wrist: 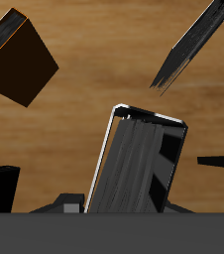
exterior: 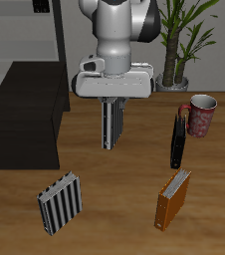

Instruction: Place the left striped book flat on top of the shelf

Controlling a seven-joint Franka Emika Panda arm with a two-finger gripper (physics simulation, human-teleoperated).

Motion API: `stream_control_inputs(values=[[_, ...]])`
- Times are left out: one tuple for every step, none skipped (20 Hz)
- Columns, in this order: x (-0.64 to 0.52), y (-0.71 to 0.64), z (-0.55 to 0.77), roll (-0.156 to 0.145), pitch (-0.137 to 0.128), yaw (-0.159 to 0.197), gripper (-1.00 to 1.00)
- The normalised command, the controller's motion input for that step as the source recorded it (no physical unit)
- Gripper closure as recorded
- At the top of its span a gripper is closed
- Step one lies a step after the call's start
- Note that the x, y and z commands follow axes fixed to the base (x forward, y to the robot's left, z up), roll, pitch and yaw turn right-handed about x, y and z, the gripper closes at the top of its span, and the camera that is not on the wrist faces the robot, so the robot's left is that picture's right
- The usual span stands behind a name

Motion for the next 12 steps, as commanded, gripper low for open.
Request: stream_control_inputs(values=[[-0.46, -0.31, 0.40, -0.040, -0.026, 0.020, 1.00], [-0.57, -0.16, 0.52, 0.050, -0.130, 0.062, 1.00], [-0.48, -0.18, 0.39, 0.024, -0.048, 0.031, 1.00], [-0.47, -0.34, 0.39, -0.051, -0.006, -0.035, 1.00], [-0.55, -0.09, 0.34, 0.078, -0.073, 0.106, 1.00], [-0.48, -0.17, 0.36, -0.042, -0.072, 0.062, 1.00], [-0.34, -0.11, 0.25, 0.013, -0.004, -0.019, 1.00], [-0.59, -0.14, 0.46, 0.027, -0.028, 0.022, 1.00], [-0.49, -0.15, 0.40, -0.011, -0.085, 0.074, 1.00], [-0.23, -0.08, 0.17, 0.000, -0.016, -0.007, 1.00], [-0.51, -0.29, 0.37, 0.024, -0.014, 0.034, 1.00], [-0.76, -0.20, 0.55, 0.011, -0.069, -0.003, 1.00]])
